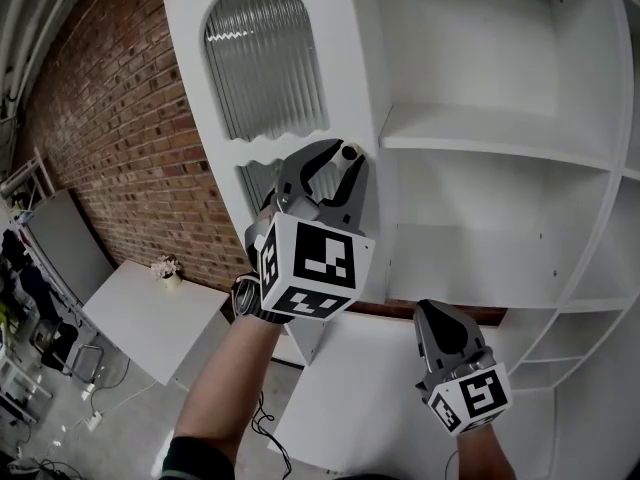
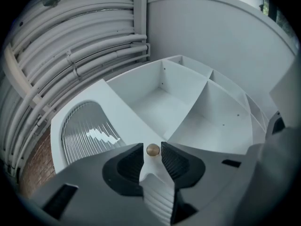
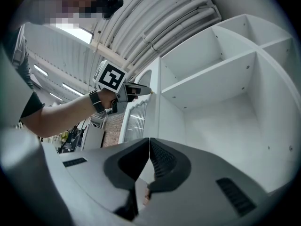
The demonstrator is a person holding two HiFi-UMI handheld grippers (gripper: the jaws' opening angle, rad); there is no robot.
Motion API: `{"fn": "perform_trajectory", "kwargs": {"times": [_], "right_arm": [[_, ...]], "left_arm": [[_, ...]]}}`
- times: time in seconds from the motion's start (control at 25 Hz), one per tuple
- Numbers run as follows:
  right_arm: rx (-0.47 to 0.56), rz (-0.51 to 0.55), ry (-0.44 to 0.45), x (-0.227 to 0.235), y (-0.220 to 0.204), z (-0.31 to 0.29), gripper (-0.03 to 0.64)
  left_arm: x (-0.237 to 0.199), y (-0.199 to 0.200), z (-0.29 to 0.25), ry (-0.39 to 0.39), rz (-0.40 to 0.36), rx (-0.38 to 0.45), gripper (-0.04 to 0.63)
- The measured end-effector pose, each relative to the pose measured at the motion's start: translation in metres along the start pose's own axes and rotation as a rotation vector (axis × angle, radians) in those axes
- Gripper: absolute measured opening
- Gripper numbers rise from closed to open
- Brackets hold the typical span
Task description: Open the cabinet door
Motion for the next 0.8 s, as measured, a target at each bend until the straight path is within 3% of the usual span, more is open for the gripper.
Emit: {"fn": "perform_trajectory", "kwargs": {"times": [0.44,0.8], "right_arm": [[-0.007,-0.018,0.005,0.015,-0.010,-0.006,0.003],[-0.006,-0.044,0.010,0.016,-0.008,-0.001,0.003]], "left_arm": [[0.001,-0.003,-0.014,0.028,-0.047,-0.005,0.092],[-0.001,0.007,0.000,0.003,-0.039,0.014,0.089]]}}
Point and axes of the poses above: the fingertips, and each gripper's own axes: z backward along the fingers, x to its right, y out of its top, the point moved 1 cm from there along z, backward along the fingers, and after that the axes turned 6 degrees about z, right-handed, at the moved point
